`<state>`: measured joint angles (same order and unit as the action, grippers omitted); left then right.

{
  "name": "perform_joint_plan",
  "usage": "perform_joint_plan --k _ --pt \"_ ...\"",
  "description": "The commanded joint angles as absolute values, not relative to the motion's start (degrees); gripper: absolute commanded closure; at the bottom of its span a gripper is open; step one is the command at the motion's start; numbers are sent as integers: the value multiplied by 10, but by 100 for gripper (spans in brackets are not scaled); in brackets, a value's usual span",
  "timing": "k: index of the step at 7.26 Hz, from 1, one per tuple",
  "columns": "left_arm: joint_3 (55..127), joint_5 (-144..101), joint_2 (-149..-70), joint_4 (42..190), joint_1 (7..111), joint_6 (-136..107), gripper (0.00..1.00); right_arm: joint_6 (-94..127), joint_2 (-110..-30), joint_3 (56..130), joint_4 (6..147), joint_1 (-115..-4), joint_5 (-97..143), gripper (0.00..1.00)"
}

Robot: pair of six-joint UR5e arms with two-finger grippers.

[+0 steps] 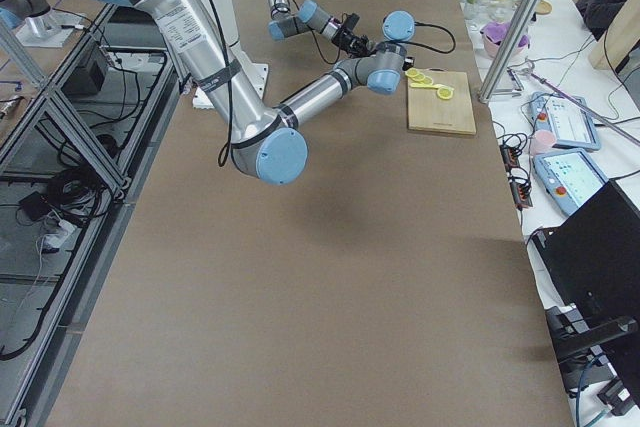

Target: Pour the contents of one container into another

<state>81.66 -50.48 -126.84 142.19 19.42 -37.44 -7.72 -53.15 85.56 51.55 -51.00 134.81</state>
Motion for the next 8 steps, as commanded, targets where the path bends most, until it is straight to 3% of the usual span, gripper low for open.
perform_joint_plan --k 1,4,8 --pt "826 -506 -1267 1429 194 -374 100 -110 -521 895 590 -482 1328 100" --pt "830 -504 -1272 1423 197 -373 100 -120 -502 947 687 -451 1307 100" --pt "934 -413 -1195 1423 193 -353 100 -170 -500 981 779 -450 1307 100"
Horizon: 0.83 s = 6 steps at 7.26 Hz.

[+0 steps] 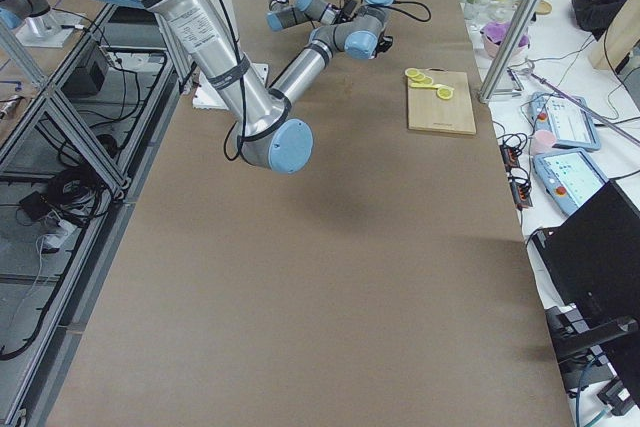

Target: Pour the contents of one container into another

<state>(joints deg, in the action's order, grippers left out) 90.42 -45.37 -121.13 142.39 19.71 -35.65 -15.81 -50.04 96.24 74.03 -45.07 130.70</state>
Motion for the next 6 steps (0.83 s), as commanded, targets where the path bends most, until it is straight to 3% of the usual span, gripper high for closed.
perform_joint_plan --k 1,3,6 --pt "946 -411 -1201 1421 192 -353 100 -196 -503 997 814 -449 1308 100" --pt "949 -413 -1201 1417 190 -353 100 -205 -509 1005 834 -441 1304 100" --pt "897 -416 -1235 1404 185 -353 100 -223 -525 1026 849 -439 1303 100"
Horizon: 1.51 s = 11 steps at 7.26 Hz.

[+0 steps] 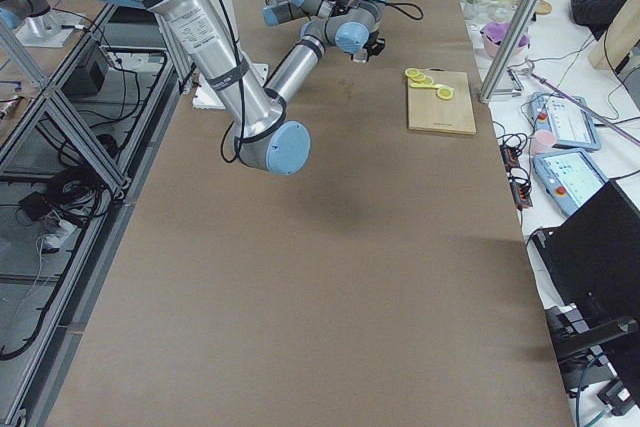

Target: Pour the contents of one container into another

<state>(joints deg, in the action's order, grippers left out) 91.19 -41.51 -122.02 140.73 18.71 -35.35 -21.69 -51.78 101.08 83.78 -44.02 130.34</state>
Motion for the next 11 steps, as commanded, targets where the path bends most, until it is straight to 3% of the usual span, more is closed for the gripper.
perform_joint_plan --k 1,11 --pt "883 -416 -1248 1404 184 -353 100 -223 -526 1043 859 -439 1303 100" --pt "882 -420 -1262 1411 151 -360 100 -248 -514 1049 861 -433 1303 100"
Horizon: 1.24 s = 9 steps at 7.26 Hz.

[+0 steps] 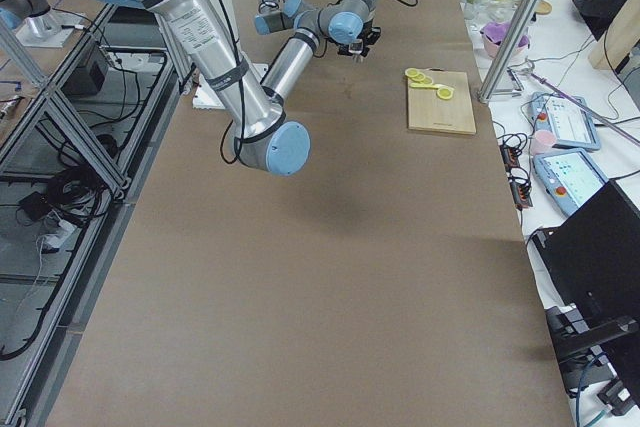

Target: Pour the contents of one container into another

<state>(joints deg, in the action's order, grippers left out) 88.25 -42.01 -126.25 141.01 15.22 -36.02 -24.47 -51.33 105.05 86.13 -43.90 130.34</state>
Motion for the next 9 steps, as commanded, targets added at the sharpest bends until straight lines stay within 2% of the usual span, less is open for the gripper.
perform_joint_plan --k 1,6,9 --pt "879 -418 -1261 1411 149 -362 100 -248 -513 1049 861 -427 1303 100" --pt "898 -417 -1259 1414 141 -363 100 -248 -514 1056 868 -425 1302 100" --pt "888 -418 -1257 1412 138 -362 100 -247 -484 1056 902 -430 1308 100"
